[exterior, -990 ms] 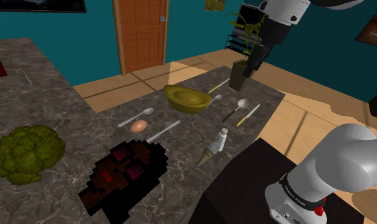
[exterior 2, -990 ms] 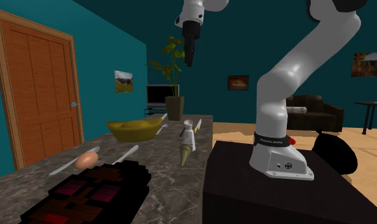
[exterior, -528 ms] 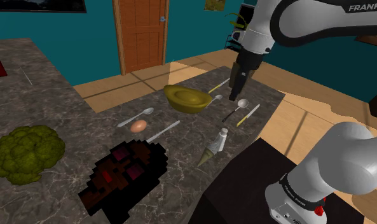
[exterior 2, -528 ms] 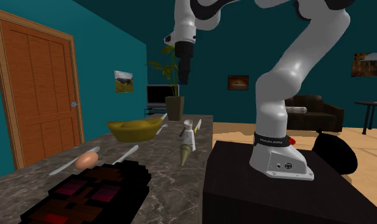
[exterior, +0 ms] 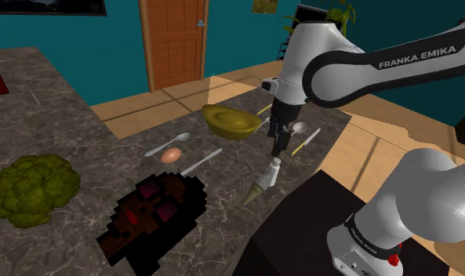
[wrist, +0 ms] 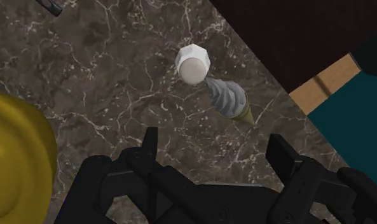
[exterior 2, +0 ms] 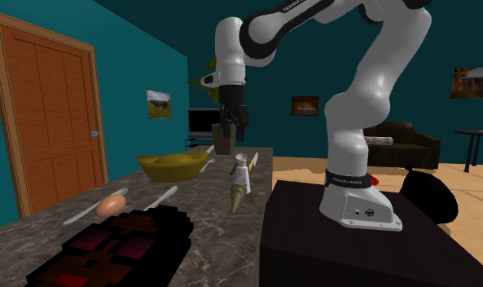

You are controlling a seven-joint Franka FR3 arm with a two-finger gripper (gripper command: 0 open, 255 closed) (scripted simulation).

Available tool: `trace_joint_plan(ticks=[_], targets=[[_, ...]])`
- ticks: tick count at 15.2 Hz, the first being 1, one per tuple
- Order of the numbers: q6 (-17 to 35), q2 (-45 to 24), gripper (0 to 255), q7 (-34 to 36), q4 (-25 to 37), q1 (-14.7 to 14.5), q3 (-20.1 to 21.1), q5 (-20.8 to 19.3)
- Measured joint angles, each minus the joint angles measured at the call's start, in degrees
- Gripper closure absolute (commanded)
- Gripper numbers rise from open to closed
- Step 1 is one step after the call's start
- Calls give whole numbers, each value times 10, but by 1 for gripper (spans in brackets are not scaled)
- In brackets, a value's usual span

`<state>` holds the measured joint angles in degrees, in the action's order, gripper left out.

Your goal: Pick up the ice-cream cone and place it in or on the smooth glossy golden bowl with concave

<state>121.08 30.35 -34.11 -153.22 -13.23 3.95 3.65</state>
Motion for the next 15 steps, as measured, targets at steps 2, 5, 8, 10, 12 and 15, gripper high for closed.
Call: trace_joint_plan(ticks=[2, 5, 8, 10, 12, 15], targets=[[31, -19, 0, -32, -21, -16, 3, 0], [76, -65, 0, -78, -35, -39, 8, -1], [125, -104, 0, -127, -59, -56, 9, -5], [149, -124, 0, -131, -66, -64, 15, -3], [175, -143, 0, -134, -73, -64, 15, -4], [210, -169, 0, -135, -82, -63, 16, -5]])
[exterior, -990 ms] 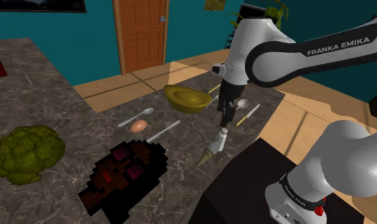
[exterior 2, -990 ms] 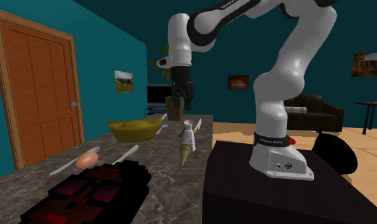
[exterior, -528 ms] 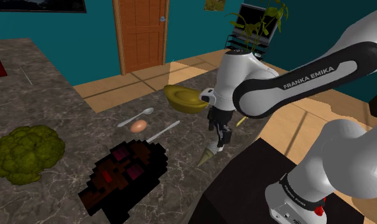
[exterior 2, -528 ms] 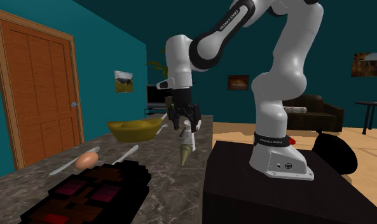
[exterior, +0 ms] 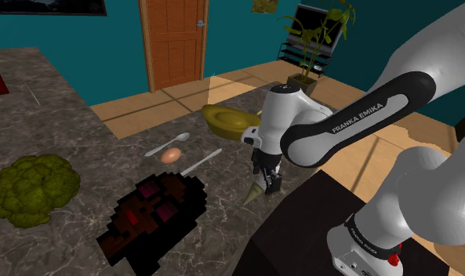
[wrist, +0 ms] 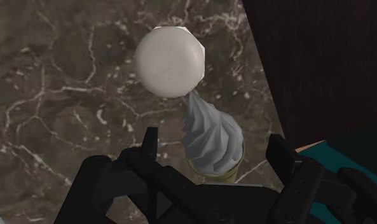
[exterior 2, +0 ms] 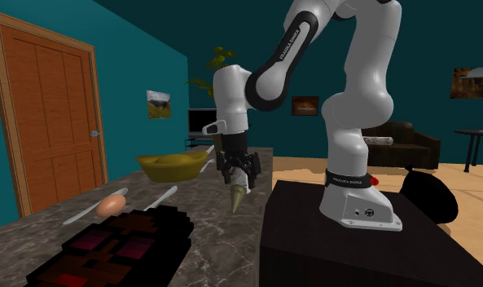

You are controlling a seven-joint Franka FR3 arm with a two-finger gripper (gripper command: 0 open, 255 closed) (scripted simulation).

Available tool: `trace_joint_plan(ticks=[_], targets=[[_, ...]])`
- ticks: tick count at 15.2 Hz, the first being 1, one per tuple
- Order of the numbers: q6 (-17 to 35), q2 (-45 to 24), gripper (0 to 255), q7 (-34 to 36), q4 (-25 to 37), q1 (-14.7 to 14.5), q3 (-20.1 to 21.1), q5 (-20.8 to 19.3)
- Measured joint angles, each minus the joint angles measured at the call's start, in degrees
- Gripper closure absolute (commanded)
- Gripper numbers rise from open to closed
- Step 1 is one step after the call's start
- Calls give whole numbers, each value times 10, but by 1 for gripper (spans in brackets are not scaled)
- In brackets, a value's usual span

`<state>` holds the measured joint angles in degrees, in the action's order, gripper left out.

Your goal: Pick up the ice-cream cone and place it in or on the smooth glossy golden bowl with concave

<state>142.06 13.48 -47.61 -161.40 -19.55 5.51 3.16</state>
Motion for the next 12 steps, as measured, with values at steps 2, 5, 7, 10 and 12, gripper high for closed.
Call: trace_joint_plan(ticks=[2, 5, 7, 10, 12], targets=[[13, -9, 0, 1, -3, 0, 1, 0], [16, -13, 0, 1, -3, 0, 1, 0], [17, -13, 0, 1, -3, 0, 1, 0], [17, -13, 255, 1, -3, 0, 1, 0], [17, -13, 255, 1, -3, 0, 1, 0]])
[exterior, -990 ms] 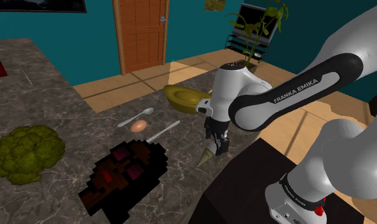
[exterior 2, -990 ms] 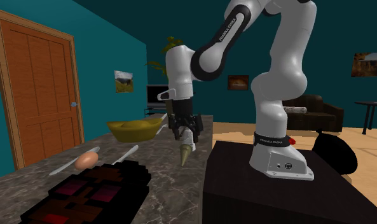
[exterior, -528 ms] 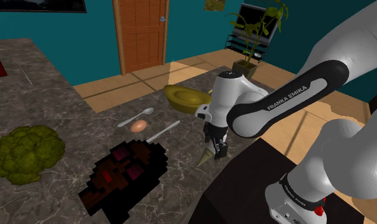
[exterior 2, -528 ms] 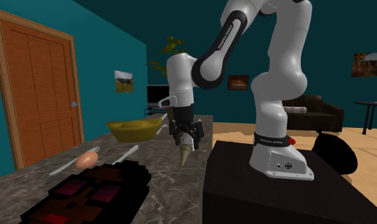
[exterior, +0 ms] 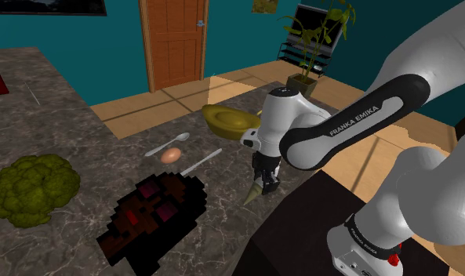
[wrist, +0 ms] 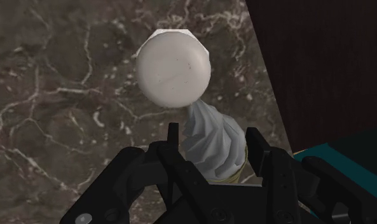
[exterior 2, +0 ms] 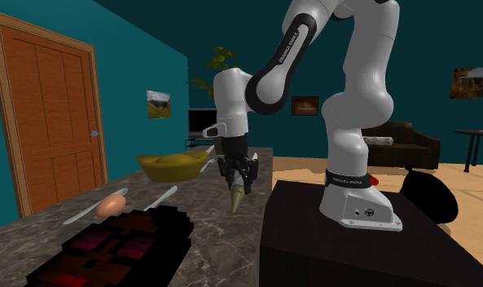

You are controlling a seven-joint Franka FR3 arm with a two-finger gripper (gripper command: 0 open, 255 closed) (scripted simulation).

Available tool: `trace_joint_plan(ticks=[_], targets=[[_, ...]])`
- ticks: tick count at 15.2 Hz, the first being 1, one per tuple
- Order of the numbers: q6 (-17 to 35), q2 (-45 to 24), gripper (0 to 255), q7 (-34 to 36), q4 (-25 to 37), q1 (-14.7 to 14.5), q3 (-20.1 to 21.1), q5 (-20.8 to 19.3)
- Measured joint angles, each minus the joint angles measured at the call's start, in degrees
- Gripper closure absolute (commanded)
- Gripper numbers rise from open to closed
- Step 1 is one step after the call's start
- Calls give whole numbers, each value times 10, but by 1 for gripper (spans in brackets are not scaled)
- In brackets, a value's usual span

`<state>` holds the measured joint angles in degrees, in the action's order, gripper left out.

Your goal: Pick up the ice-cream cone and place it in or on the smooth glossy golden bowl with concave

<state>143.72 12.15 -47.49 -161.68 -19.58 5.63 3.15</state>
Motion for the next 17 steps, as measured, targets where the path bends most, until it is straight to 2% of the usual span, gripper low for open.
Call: trace_joint_plan(ticks=[7, 17], targets=[[-5, 5, 255, -1, 0, 0, 0, 0], [-105, 85, 255, -2, 20, -2, -3, 3]])
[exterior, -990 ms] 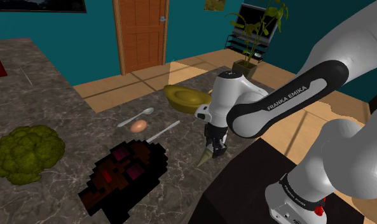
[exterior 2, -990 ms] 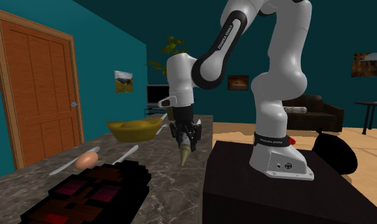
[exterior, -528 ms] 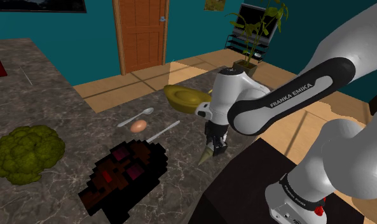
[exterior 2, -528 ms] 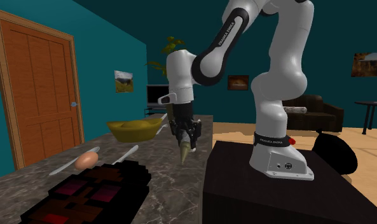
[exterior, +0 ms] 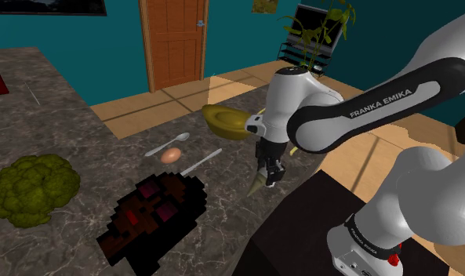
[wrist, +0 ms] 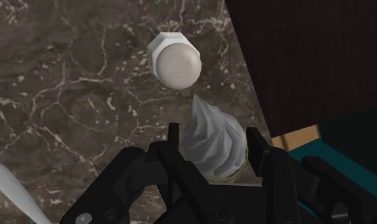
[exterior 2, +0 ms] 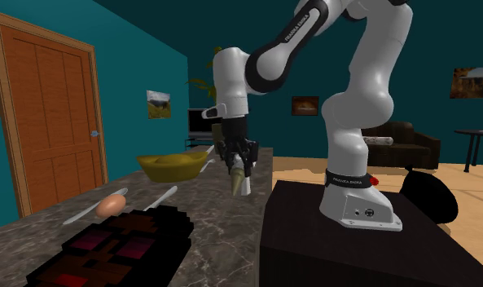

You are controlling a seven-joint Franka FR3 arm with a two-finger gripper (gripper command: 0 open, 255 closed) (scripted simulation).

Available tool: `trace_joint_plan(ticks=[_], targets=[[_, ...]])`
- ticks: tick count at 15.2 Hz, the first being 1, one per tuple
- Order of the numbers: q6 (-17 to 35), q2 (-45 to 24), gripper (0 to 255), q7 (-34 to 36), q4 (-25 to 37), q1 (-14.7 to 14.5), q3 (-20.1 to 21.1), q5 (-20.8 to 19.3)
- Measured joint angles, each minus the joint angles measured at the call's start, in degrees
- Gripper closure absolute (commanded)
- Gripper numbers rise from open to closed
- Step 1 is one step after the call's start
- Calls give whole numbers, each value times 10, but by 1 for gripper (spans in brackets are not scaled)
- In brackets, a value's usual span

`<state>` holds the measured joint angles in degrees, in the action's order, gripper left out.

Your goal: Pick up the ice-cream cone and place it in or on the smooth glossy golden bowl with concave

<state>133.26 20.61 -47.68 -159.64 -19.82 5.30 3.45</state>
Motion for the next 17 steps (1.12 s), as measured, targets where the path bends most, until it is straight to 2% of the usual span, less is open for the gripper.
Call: trace_joint_plan(ticks=[17], targets=[[-170, 100, 255, -1, 70, 0, -7, -2]])
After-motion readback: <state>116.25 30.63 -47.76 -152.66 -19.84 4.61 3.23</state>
